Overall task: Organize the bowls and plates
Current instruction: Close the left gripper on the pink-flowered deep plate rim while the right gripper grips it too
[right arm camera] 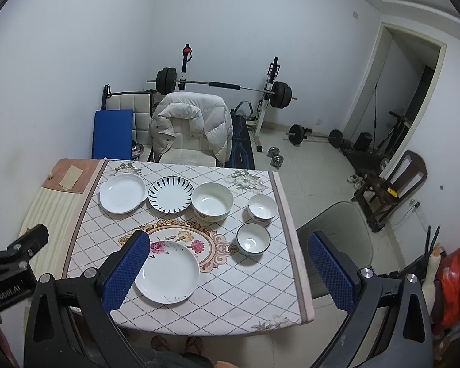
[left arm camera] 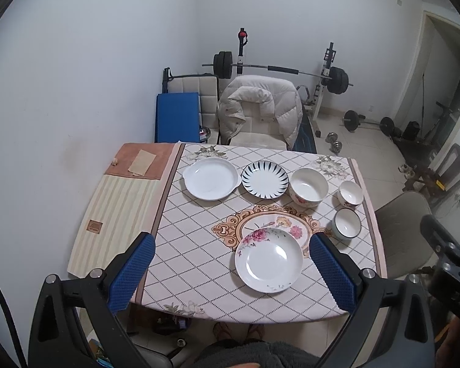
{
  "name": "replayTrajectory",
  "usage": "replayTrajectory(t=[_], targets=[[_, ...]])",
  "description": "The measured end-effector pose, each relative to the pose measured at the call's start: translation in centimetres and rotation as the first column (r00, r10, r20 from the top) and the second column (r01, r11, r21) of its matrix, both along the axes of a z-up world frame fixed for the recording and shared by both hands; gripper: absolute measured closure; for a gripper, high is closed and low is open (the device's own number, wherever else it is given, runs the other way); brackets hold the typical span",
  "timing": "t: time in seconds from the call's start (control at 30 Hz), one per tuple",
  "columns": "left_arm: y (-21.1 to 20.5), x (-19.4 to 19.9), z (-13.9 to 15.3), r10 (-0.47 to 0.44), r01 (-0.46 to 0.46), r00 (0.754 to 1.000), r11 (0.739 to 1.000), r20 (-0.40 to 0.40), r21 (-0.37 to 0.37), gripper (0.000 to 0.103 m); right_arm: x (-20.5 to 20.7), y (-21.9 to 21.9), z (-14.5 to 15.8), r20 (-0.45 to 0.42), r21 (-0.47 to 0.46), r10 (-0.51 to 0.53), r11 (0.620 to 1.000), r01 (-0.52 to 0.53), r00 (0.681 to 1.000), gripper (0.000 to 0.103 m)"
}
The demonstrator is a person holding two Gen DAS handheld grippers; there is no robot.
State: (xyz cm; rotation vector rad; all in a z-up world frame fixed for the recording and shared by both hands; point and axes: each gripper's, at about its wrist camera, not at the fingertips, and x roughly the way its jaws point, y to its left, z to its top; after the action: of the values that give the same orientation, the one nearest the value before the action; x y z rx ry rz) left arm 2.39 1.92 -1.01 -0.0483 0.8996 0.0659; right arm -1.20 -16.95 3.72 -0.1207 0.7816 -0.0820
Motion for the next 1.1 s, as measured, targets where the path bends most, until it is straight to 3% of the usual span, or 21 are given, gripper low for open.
replayTrajectory(t=[0.13, 0.27, 0.37, 0.57, 0.73, 0.97, 1.1], targets=[[0.0, 3.2, -3.9, -0.023, 0.021, 0.998, 0.999, -0.052, -0.032, 0.0, 3.8, -1.3, -4.1, -0.087, 0.041, 0.013, 0.999, -0.009, 0.996, 0.0], [-0.8, 7.5, -10.0, -0.072, 0.076, 0.986, 0.997, -0.153, 0.021, 0.0, 9.3, -3.0, -11.7, -0.235, 0.06, 0.032, 0.998, -0.018, 0.971, 0.0], [-0.7, 10.3, -14.7, -0.064, 0.073, 0.97, 0.997, -0.236, 0.027, 0.0, 12.6, -3.3, -18.2, -0.359, 0.06, 0.065, 0.997, -0.046, 0.931, 0.0], [-0.7, 15.7, -25.4, -0.086, 0.113, 0.887, 0.993, -0.453, 0.033, 0.0, 18.4, -4.3, -31.2, -0.546, 0.094, 0.076, 0.995, -0.03, 0.834, 0.0], [0.3, 18.6, -33.2, -0.107, 0.075, 0.803, 0.994, -0.586, -0.078, 0.005, 22.3, -4.8, -39.2, -0.654, 0.137, 0.088, 0.991, 0.003, 0.751, 0.0], [1.1, 19.6, -39.4, -0.153, 0.039, 0.73, 0.982, -0.666, -0.184, 0.017, 24.2, -3.7, -44.7, -0.725, 0.239, 0.163, 0.971, 0.023, 0.669, 0.0], [1.0, 19.2, -40.5, -0.181, 0.033, 0.711, 0.974, -0.68, -0.225, 0.021, 24.4, -3.5, -46.5, -0.752, 0.287, 0.197, 0.957, 0.044, 0.629, 0.001]])
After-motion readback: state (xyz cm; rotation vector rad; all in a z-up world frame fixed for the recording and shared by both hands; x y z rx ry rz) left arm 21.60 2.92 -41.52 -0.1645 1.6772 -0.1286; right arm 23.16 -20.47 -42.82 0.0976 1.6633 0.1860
